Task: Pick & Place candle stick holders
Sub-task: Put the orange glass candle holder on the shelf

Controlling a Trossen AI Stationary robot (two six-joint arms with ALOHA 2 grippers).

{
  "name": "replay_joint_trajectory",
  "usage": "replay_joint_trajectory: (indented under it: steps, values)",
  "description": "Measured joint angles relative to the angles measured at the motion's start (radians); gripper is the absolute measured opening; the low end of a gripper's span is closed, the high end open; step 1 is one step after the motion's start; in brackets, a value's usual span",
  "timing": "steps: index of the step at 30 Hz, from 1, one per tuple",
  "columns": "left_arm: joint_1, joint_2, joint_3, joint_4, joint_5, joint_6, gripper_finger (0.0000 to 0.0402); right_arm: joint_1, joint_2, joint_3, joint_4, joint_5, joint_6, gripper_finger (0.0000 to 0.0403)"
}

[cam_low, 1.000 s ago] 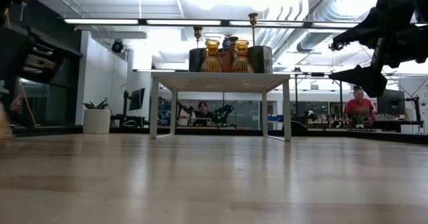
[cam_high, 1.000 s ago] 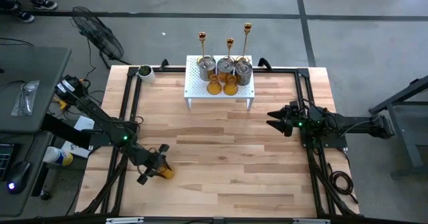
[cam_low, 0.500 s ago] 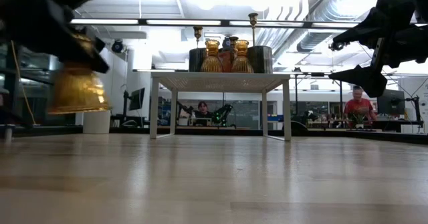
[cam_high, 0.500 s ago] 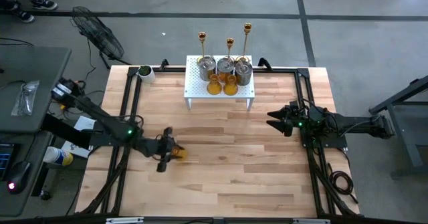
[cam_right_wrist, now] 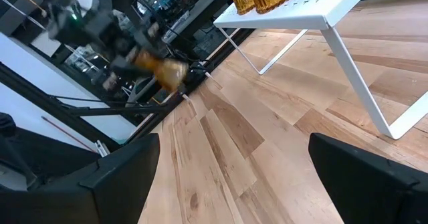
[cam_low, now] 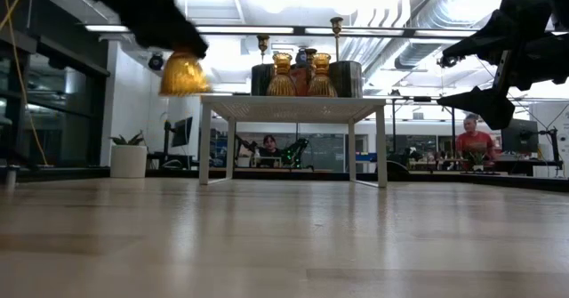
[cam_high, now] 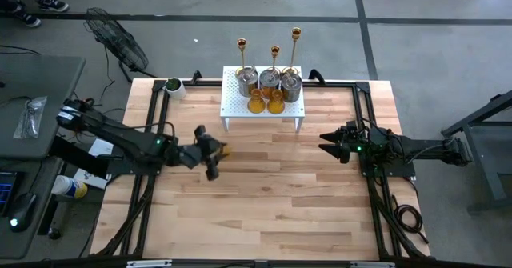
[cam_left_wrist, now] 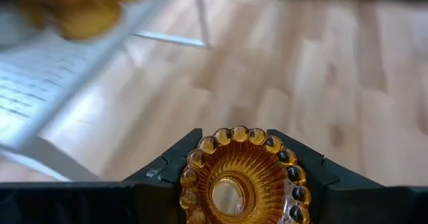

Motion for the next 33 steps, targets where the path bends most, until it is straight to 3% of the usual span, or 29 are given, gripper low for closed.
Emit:
replay_joint_trajectory:
  steps: [9, 17, 33]
  values:
    - [0.137, 0.068, 0.221, -0.154, -0.096, -0.062, 0.0148, 0.0, 0.0, 0.0, 0.0, 0.0, 0.0, 0.0375]
    - [0.276, 0.181, 0.384, -0.208, -0.161, -0.269, 0.0148, 0.0, 0.0, 0.0, 0.0, 0.0, 0.0, 0.0375]
    - [0.487, 0.335, 0.494, -0.239, -0.153, -0.312, 0.0148, 0.0, 0.0, 0.0, 0.0, 0.0, 0.0, 0.0375]
